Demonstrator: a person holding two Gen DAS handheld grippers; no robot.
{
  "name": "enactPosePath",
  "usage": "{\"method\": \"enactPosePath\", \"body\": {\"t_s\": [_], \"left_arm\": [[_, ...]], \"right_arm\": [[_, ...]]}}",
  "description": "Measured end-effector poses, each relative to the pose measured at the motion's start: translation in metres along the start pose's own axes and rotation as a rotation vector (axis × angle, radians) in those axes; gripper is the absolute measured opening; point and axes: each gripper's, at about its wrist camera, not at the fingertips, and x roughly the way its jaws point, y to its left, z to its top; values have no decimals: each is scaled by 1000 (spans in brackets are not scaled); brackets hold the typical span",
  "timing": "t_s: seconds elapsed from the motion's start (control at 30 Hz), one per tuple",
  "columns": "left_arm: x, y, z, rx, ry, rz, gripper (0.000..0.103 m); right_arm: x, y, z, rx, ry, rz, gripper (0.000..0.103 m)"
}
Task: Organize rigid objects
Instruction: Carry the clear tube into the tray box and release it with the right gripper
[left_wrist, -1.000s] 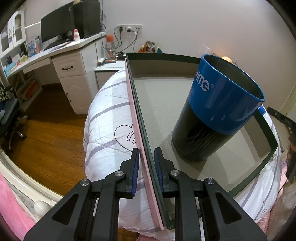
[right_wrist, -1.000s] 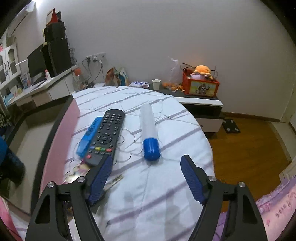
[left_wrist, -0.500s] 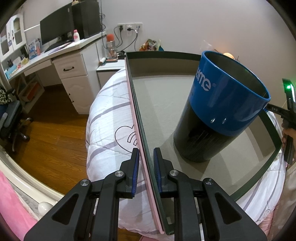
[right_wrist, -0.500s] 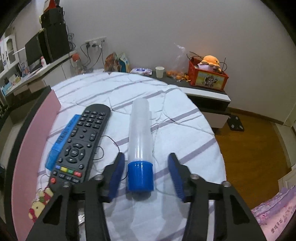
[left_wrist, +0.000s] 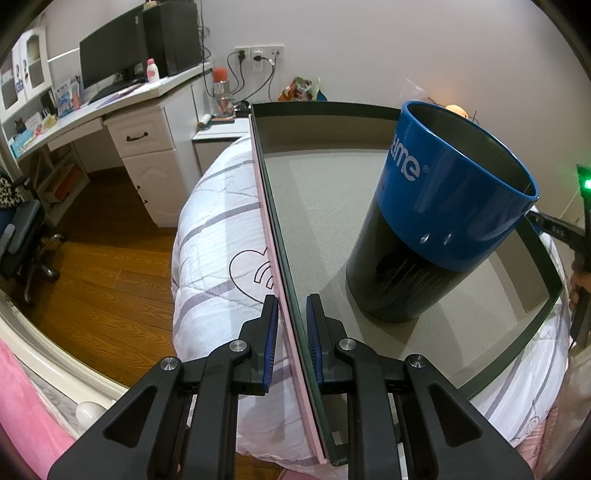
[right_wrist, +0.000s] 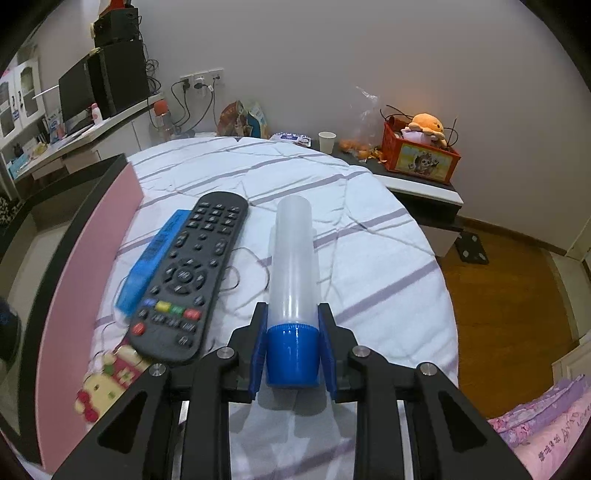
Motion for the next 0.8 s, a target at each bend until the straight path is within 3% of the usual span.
{"method": "enactPosePath", "body": {"t_s": [0.27,0.8], "left_arm": [[0,0,0,0,3,0,15],[2,2,1,-13,-6,-2,15]], "right_arm": [[-9,12,-21,-2,51,6,26],[-6,6,-14,10,-7,34,26]]}}
